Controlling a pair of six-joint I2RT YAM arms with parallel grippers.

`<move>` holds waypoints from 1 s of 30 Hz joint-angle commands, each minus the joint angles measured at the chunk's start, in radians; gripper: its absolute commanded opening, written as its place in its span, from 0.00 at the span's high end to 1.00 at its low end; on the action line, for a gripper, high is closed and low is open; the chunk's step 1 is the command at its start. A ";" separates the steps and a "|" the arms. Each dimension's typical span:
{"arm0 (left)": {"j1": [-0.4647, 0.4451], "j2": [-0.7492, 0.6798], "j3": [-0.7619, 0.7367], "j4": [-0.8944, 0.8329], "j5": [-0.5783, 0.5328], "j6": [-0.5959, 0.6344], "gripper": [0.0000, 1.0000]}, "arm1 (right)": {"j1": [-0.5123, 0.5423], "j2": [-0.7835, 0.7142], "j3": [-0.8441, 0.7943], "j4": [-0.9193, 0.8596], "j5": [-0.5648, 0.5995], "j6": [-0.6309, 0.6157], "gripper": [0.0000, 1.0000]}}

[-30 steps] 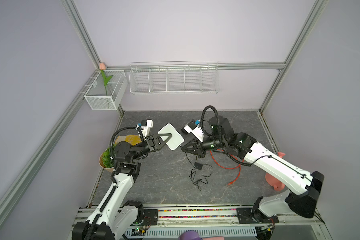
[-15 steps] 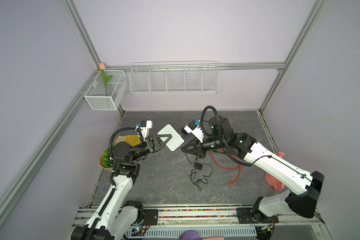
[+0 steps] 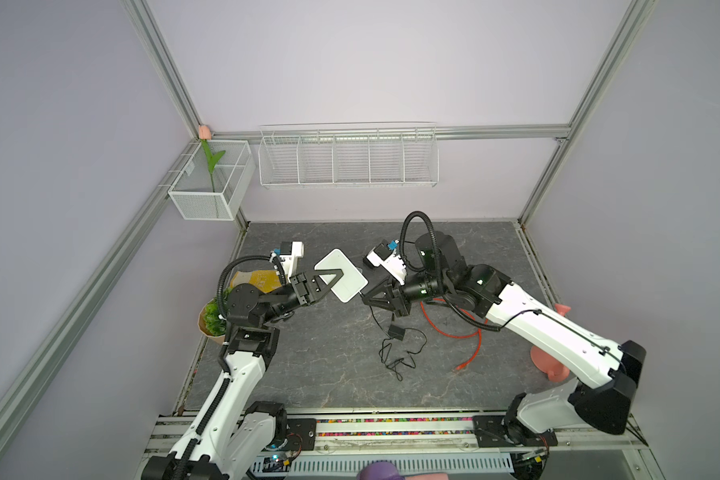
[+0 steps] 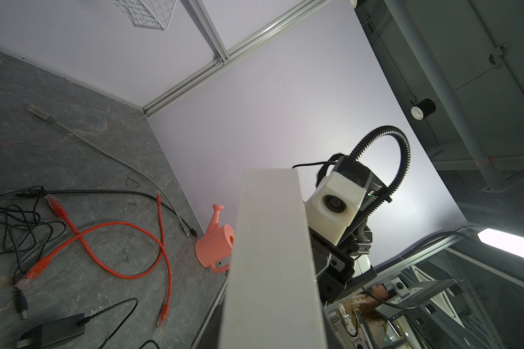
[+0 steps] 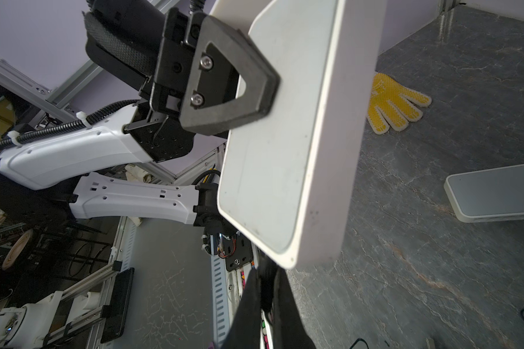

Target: Insert the plug into the switch port

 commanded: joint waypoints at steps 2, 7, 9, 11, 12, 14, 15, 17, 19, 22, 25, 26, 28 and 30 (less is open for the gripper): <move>-0.006 -0.002 0.023 0.017 0.043 0.011 1.00 | 0.002 0.012 0.036 0.062 -0.006 -0.003 0.94; -0.006 -0.003 0.022 0.019 0.045 0.014 1.00 | 0.003 0.020 0.038 0.062 -0.003 -0.004 0.94; -0.006 -0.002 0.022 0.019 0.047 0.014 1.00 | 0.002 0.024 0.040 0.062 -0.004 -0.004 0.94; -0.006 -0.004 0.022 0.023 0.051 0.017 1.00 | 0.003 0.026 0.043 0.060 -0.001 -0.003 0.94; -0.006 -0.007 0.022 0.019 0.055 0.026 1.00 | 0.001 0.027 0.043 0.059 -0.001 -0.004 0.94; -0.012 -0.019 0.028 -0.033 0.063 0.071 1.00 | 0.000 0.028 0.047 0.059 0.000 -0.006 0.93; -0.019 -0.030 0.031 -0.071 0.063 0.104 1.00 | 0.001 0.030 0.048 0.059 0.000 -0.005 0.94; -0.036 -0.054 0.039 -0.152 0.066 0.173 1.00 | 0.000 0.033 0.054 0.056 -0.001 -0.007 0.94; -0.047 -0.078 0.044 -0.229 0.067 0.248 1.00 | -0.001 0.032 0.060 0.051 0.001 -0.011 0.93; -0.054 -0.105 0.042 -0.293 0.071 0.299 1.00 | -0.002 0.033 0.068 0.050 -0.001 -0.012 0.93; -0.060 -0.118 0.034 -0.292 0.075 0.304 1.00 | -0.002 0.039 0.073 0.055 -0.006 -0.011 0.94; -0.064 -0.120 0.033 -0.291 0.077 0.304 1.00 | -0.003 0.039 0.073 0.061 -0.008 -0.009 0.93; -0.079 -0.124 0.031 -0.291 0.074 0.300 1.00 | -0.001 0.040 0.073 0.069 -0.007 -0.004 0.93; -0.098 -0.126 0.027 -0.289 0.070 0.298 1.00 | -0.001 0.038 0.069 0.078 -0.007 -0.004 0.93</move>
